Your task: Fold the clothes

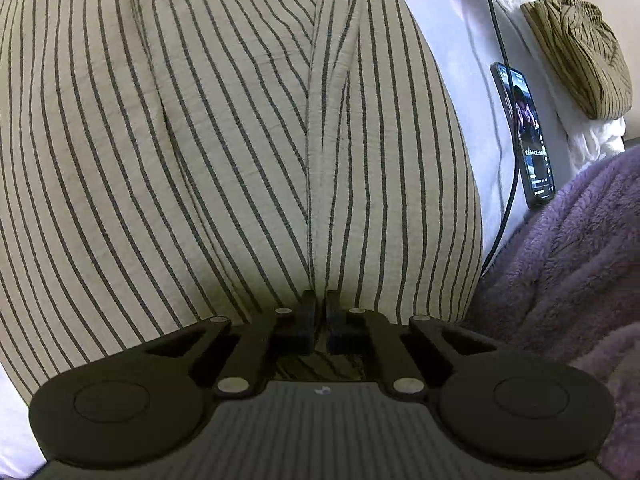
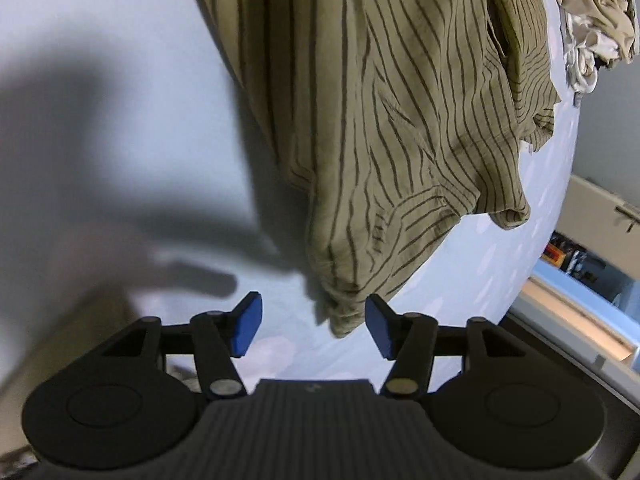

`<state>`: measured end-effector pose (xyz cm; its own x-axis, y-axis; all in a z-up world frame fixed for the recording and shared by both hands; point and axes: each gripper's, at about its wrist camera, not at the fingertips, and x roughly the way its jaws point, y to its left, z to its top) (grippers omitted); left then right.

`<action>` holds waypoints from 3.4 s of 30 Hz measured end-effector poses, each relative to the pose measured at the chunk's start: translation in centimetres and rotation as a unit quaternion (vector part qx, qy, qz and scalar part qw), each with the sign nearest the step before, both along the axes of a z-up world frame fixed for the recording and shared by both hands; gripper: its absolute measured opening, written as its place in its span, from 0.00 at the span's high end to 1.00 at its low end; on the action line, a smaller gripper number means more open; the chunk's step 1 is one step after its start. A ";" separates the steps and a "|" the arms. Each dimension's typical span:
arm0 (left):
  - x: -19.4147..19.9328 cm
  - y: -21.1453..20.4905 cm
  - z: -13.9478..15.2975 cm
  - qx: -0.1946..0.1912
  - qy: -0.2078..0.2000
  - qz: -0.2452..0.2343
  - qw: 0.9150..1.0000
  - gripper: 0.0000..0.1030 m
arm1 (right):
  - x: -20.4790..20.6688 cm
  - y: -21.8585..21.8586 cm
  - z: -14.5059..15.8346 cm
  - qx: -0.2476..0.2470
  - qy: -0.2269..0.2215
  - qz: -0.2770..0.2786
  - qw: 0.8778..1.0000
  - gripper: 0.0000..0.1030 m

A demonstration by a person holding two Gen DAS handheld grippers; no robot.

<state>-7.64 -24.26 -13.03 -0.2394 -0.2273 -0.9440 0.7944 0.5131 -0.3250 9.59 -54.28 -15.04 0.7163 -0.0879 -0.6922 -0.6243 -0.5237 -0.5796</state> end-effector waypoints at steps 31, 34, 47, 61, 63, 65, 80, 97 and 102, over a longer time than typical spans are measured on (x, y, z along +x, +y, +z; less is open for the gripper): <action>-1.3 5.6 2.6 -0.092 0.055 0.031 0.994 1.00 | 6.3 8.8 5.1 -0.081 -0.053 0.060 0.993 0.93; -1.3 6.3 2.1 -0.089 0.062 0.042 0.993 1.00 | 7.3 11.2 5.1 -0.089 -0.046 0.084 0.992 0.93; -0.1 7.5 -0.3 -0.079 0.096 0.073 0.990 1.00 | 11.9 19.5 1.3 -0.094 -0.018 0.131 0.987 0.93; -0.1 7.6 -0.8 -0.076 0.094 0.068 0.990 1.00 | 11.6 19.3 2.2 -0.048 -0.052 0.058 0.996 0.53; -0.3 7.7 -0.6 -0.079 0.089 0.069 0.990 1.00 | 10.3 18.6 3.3 -0.048 -0.054 0.038 0.997 0.52; -0.5 7.8 -0.4 -0.084 0.082 0.072 0.991 1.00 | 8.6 17.8 4.2 -0.054 -0.055 0.016 0.997 0.51; -2.9 9.4 2.4 -0.157 0.077 0.068 0.982 1.00 | -11.8 19.0 8.6 0.114 0.021 -0.260 0.959 0.48; -2.0 9.2 3.6 -0.080 0.024 0.064 0.994 0.77 | -25.8 22.0 6.9 0.444 0.096 -0.570 0.685 0.43; 0.4 8.3 6.2 -0.095 -0.005 0.073 0.993 0.72 | -25.2 22.4 5.9 0.474 0.088 -0.620 0.619 0.41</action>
<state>-7.21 -15.98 -6.85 -0.1814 -0.4324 -0.8833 0.7195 0.5540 -0.4189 -15.64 -31.90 -9.13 0.4120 0.0107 -0.9111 -0.3028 0.9447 -0.1258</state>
